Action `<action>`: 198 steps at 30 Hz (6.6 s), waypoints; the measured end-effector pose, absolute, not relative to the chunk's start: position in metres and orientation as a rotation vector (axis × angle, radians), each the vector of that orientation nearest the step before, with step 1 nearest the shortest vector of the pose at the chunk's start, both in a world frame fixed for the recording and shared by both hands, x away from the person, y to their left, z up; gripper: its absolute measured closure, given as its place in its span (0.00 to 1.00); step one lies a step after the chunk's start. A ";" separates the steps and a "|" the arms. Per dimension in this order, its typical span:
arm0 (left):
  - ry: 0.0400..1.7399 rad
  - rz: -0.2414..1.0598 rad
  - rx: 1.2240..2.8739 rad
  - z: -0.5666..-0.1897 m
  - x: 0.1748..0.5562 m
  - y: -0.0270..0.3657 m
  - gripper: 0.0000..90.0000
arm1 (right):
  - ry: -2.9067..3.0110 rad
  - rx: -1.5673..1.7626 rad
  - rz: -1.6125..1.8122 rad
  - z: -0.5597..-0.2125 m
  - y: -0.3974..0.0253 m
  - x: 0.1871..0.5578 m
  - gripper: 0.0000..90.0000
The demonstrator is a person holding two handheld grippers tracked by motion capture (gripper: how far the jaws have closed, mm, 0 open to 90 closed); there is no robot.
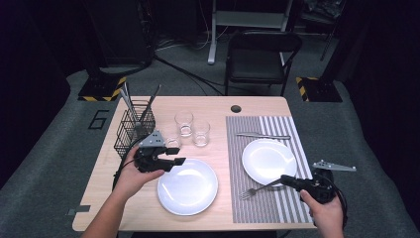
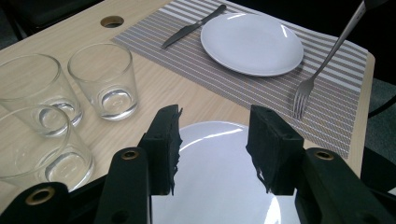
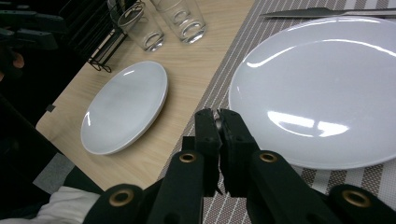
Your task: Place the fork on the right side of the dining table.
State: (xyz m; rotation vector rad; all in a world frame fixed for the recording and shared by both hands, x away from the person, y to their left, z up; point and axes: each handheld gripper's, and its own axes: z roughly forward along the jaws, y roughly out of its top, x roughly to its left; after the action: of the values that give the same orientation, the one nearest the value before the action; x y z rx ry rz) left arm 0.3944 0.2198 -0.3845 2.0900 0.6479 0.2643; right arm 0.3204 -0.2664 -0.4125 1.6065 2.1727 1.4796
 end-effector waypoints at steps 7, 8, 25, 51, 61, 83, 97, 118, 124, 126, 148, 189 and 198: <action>0.648 0.265 2.092 -0.384 0.395 0.220 0.59 | 2.141 1.654 1.447 -0.419 -0.273 0.320 0.94; 0.648 0.266 2.092 -0.384 0.395 0.220 0.60 | 2.138 1.660 1.450 -0.421 -0.275 0.321 0.94; 0.653 0.260 2.092 -0.385 0.395 0.221 0.59 | 2.076 1.778 1.417 -0.441 -0.291 0.321 0.90; 0.669 0.258 2.088 -0.384 0.396 0.223 0.59 | 2.023 1.928 1.423 -0.471 -0.312 0.325 0.86; 0.677 0.261 2.088 -0.384 0.396 0.223 0.59 | 2.006 1.971 1.384 -0.480 -0.316 0.328 0.83; 0.680 0.270 2.087 -0.383 0.397 0.225 0.59 | 1.978 2.005 1.326 -0.490 -0.321 0.329 0.80; 0.686 0.273 2.083 -0.384 0.397 0.226 0.58 | 1.973 2.019 1.314 -0.494 -0.323 0.331 0.79; 0.682 0.273 2.091 -0.384 0.397 0.226 0.58 | 1.967 2.069 1.287 -0.506 -0.326 0.335 0.78; 0.682 0.277 2.088 -0.383 0.397 0.228 0.58 | 1.963 2.074 1.263 -0.506 -0.326 0.336 0.78; 0.683 0.279 2.083 -0.383 0.397 0.228 0.58 | 1.962 2.076 1.255 -0.507 -0.326 0.336 0.78; 0.717 0.263 2.100 -0.385 0.400 0.231 0.57 | 1.967 2.024 1.241 -0.499 -0.321 0.335 0.77; 0.891 0.355 1.988 -0.373 0.402 0.282 0.56 | 2.166 1.645 1.325 -0.448 -0.240 0.347 0.71; 0.925 0.372 1.960 -0.371 0.403 0.292 0.56 | 2.217 1.570 1.341 -0.441 -0.214 0.352 0.69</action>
State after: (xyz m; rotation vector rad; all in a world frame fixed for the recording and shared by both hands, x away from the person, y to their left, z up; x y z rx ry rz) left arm 0.4032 0.2916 -0.3715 1.9601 0.9250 0.3725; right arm 0.3524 -0.2137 -0.4407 1.5701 2.2170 1.3406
